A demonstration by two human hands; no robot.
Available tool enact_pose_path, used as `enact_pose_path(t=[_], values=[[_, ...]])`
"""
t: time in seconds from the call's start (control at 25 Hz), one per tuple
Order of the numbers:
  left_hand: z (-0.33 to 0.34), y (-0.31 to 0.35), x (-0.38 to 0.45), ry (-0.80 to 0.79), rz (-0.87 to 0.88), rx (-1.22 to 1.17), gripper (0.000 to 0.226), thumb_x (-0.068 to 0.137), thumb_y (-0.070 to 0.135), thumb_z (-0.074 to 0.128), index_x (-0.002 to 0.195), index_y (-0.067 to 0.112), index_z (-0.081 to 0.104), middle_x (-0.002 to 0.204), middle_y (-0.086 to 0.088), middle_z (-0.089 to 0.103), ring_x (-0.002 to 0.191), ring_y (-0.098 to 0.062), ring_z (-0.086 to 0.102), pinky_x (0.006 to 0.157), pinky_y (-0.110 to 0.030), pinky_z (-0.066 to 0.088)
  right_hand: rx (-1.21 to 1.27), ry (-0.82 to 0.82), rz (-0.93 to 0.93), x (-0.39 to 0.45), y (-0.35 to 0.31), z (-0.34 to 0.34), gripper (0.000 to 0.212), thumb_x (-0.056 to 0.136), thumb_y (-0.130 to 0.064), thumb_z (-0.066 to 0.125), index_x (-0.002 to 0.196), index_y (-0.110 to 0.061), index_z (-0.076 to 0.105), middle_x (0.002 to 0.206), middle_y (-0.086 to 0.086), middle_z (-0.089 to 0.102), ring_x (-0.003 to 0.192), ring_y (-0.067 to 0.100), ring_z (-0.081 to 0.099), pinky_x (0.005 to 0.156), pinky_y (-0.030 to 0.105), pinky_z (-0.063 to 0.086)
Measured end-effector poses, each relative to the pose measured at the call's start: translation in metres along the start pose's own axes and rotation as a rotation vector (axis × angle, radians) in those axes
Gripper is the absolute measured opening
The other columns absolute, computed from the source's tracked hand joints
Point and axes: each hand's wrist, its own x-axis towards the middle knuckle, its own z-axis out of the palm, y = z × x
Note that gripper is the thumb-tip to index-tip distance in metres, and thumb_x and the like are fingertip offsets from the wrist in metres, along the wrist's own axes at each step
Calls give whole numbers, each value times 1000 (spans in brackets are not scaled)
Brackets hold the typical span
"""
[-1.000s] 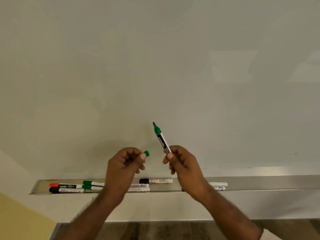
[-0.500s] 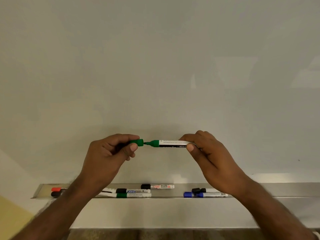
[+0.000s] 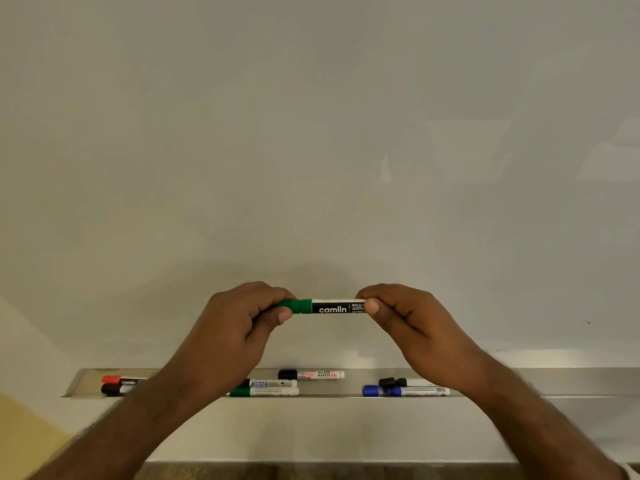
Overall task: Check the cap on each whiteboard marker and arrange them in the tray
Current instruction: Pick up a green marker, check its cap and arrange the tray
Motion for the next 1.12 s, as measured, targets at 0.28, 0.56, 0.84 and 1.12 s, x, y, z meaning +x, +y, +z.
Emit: enact_pose_path(t=[0.28, 0.56, 0.84, 1.12], values=[[13, 22, -5, -5, 111, 45, 18, 87, 19, 54, 96, 23, 69, 72, 18, 53, 63, -7, 50, 56, -10, 34, 183, -23, 130, -15, 11, -8, 29, 95, -35, 44, 86, -27, 70, 55, -3, 42, 49, 8, 31, 48, 18, 28], [41, 24, -2, -44, 64, 28, 19, 87, 20, 56, 98, 27, 69, 71, 14, 57, 66, -9, 52, 56, -12, 36, 187, -47, 211, -29, 28, -20, 33, 92, -42, 45, 83, -26, 72, 53, -8, 43, 51, 7, 34, 51, 17, 32], [91, 2, 4, -40, -51, 50, 21, 84, 12, 68, 98, 28, 71, 82, 16, 58, 80, -3, 53, 67, -7, 38, 171, -104, 255, -42, 78, -21, 13, 96, -31, 52, 103, -30, 62, 65, 5, 47, 56, 13, 38, 53, 22, 35], [148, -61, -37, -127, -202, 155, 23, 83, 18, 70, 104, 28, 71, 90, 11, 57, 86, -8, 50, 76, -17, 36, 19, -133, 332, -57, 131, 31, 12, 90, -16, 61, 94, -27, 64, 84, -3, 63, 74, 14, 56, 69, 25, 47]])
